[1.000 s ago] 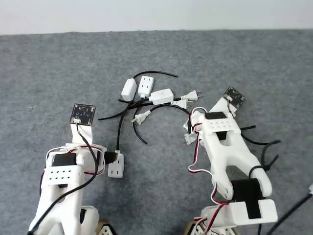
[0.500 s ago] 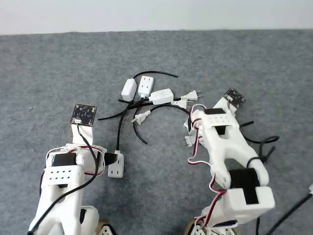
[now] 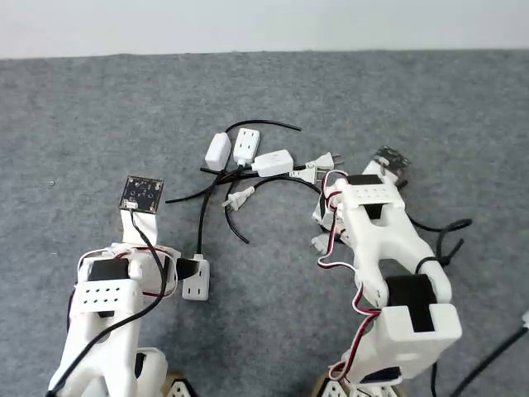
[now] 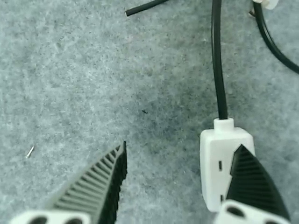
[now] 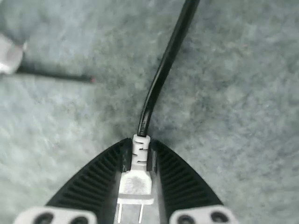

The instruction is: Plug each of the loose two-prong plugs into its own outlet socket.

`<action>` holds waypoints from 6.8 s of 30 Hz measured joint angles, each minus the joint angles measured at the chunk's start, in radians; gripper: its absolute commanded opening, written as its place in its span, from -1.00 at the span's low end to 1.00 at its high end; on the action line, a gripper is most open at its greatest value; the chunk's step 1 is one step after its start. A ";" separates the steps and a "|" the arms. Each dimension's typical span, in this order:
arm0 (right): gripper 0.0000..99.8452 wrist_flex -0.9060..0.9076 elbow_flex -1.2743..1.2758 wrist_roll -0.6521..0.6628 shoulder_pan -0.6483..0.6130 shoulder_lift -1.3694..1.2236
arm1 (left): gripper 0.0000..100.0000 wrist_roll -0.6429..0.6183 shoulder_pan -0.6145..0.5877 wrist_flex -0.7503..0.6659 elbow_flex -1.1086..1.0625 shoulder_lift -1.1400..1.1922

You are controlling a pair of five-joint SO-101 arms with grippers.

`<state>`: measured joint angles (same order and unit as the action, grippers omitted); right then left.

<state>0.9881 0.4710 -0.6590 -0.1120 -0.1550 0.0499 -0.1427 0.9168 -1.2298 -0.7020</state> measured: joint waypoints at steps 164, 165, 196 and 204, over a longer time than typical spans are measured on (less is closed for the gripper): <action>-0.98 -0.103 0.325 0.632 -0.359 0.763 | -0.93 -0.400 0.296 0.132 0.216 0.318; -0.98 -0.078 0.325 0.655 -0.382 0.790 | -0.95 -0.364 0.290 0.127 0.239 0.358; -0.98 0.114 0.393 0.819 -0.649 1.060 | -0.97 0.367 0.388 0.178 0.167 0.328; -0.98 0.114 0.394 0.819 -0.651 1.059 | -0.97 0.385 0.433 0.144 0.075 0.181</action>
<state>1.1017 0.8654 0.1603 -0.7626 0.9037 0.4350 0.2900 1.0610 -1.1546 -0.5209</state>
